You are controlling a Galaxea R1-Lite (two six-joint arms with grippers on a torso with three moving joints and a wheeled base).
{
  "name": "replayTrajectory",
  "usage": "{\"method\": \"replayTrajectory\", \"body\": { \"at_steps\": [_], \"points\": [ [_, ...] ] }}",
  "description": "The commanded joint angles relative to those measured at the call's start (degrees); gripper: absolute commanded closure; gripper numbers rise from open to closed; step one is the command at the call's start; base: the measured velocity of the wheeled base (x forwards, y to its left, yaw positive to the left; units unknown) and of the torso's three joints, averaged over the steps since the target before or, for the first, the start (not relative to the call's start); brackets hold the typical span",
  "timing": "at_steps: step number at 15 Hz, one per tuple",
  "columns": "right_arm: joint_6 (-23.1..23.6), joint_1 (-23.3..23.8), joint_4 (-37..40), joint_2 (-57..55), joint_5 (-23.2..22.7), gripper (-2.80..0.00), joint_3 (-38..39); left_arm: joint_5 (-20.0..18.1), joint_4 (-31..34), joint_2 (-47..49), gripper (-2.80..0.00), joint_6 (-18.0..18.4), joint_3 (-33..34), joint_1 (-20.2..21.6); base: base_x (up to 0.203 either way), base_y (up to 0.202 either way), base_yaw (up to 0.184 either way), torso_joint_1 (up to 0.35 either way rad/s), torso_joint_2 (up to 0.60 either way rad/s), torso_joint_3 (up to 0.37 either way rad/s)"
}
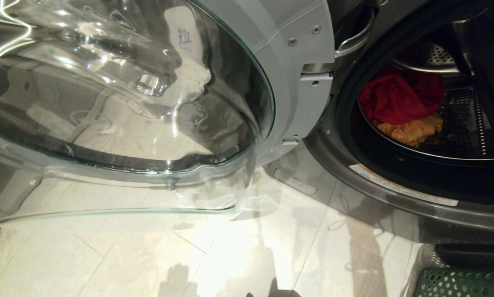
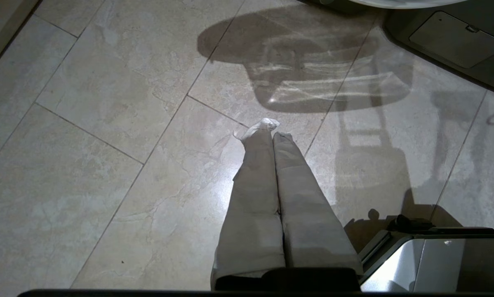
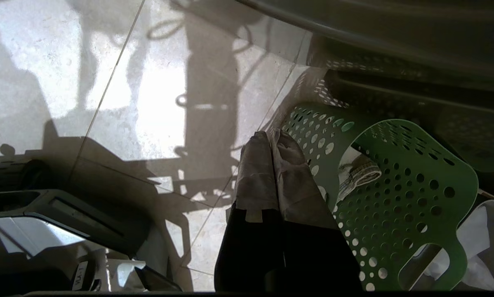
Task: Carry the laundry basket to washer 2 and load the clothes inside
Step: Place the clothes into the washing machine
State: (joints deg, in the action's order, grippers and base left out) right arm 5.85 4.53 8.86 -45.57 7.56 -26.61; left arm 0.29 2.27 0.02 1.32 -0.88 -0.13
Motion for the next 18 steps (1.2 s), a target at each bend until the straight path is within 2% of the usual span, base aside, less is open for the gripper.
{"method": "replayTrajectory", "body": {
  "at_steps": [1,3,5,13,15,18],
  "points": [
    [-0.4,-0.1,0.0,-0.3,0.2,0.0,1.9,0.0,0.0,0.0,0.0,0.0,0.0,0.0,0.0,0.0,0.0,0.0,0.0,0.0],
    [-1.2,0.5,-0.2,-0.5,0.0,0.0,3.3,0.1,0.0,0.0,0.0,0.0,0.0,0.0,0.0,0.0,0.0,0.0,0.0,0.0],
    [-5.4,2.8,0.0,-1.0,0.4,0.0,3.9,0.1,0.0,0.0,0.0,0.0,0.0,0.0,0.0,0.0,0.0,0.0,0.0,0.0],
    [-9.5,22.2,0.7,-4.1,4.0,0.0,2.1,0.0,0.0,0.0,0.0,0.0,0.0,0.0,0.0,0.0,0.0,0.0,0.0,0.0],
    [-8.1,22.4,0.7,-4.0,3.0,0.0,3.2,0.0,0.0,0.0,0.0,0.0,0.0,0.0,0.0,0.0,0.0,0.0,0.0,0.0],
    [-2.8,17.2,-2.1,-3.7,-0.1,0.0,4.3,0.0,0.0,0.0,0.0,0.0,0.0,0.0,0.0,0.0,0.0,0.0,0.0,0.0]
  ]
}}
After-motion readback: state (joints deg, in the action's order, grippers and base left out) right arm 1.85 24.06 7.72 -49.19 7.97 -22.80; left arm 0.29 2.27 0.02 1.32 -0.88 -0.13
